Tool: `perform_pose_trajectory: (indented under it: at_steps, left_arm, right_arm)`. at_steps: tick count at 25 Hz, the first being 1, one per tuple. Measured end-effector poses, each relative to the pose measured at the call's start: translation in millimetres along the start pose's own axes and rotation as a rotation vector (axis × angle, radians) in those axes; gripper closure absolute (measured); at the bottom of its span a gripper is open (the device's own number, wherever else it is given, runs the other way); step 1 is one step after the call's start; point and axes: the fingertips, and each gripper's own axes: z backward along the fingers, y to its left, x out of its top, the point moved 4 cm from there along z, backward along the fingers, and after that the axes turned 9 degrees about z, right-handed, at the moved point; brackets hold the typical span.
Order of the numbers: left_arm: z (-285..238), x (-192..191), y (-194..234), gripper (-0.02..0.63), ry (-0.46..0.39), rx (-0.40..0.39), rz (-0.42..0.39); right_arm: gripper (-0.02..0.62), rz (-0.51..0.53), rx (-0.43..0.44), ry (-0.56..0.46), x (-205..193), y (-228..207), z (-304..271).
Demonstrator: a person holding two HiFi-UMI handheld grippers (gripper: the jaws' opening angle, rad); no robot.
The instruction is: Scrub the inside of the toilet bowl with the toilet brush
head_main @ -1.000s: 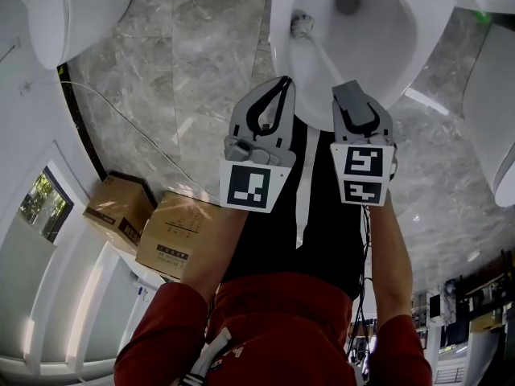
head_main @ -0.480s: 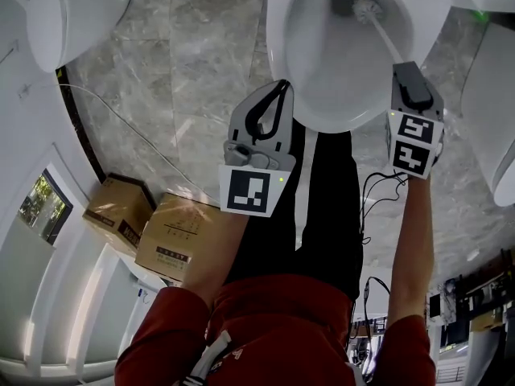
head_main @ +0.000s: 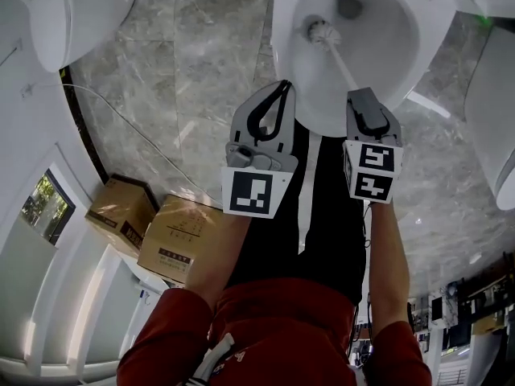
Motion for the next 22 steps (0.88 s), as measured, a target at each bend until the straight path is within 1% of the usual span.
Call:
perform_pose_trajectory:
  at_steps: [2, 5, 7, 10, 11, 13, 16, 18, 22]
  left_arm:
    - [0.7, -1.3, -1.3, 0.607, 0.004, 0.002, -0.004]
    - [-0.3, -3.7, -5.4, 0.609, 0.014, -0.005, -0.017]
    - [-0.7, -4.6, -8.1, 0.609, 0.018, -0.011, -0.020]
    - [-0.3, -7.3, -8.6, 0.607, 0.025, -0.012, -0.018]
    - [-0.3, -8.0, -8.2, 0.607, 0.025, -0.010, -0.018]
    - [0.5, -8.6, -8.0, 0.607, 0.023, -0.008, -0.016]
    - [2.6, -9.2, -7.9, 0.608, 0.017, -0.005, -0.007]
    - [3.0, -11.1, -6.9, 0.607, 0.016, -0.001, 0.001]
    - [2.4, -13.9, -4.1, 0.608, 0.015, 0.009, 0.010]
  right_arm:
    - [0.448, 0.007, 0.019, -0.062, 27.6, 0.2, -3.8]
    - [0.449, 0.066, 0.005, -0.117, 63.3, -14.4, -13.5]
    - [0.449, 0.110, -0.029, -0.123, 78.7, -35.6, -18.8]
    - [0.449, 0.175, -0.131, -0.100, 83.2, -75.8, -23.0]
    - [0.449, 0.181, -0.157, -0.082, 79.1, -88.4, -23.4]
    - [0.449, 0.159, -0.183, -0.039, 63.1, -106.7, -20.1]
    - [0.449, 0.097, -0.188, 0.022, 25.2, -112.2, -6.7]
    - [0.449, 0.044, -0.163, 0.048, 1.8, -99.5, 2.2]
    - [0.449, -0.033, -0.046, 0.102, -28.4, -45.1, -1.0]
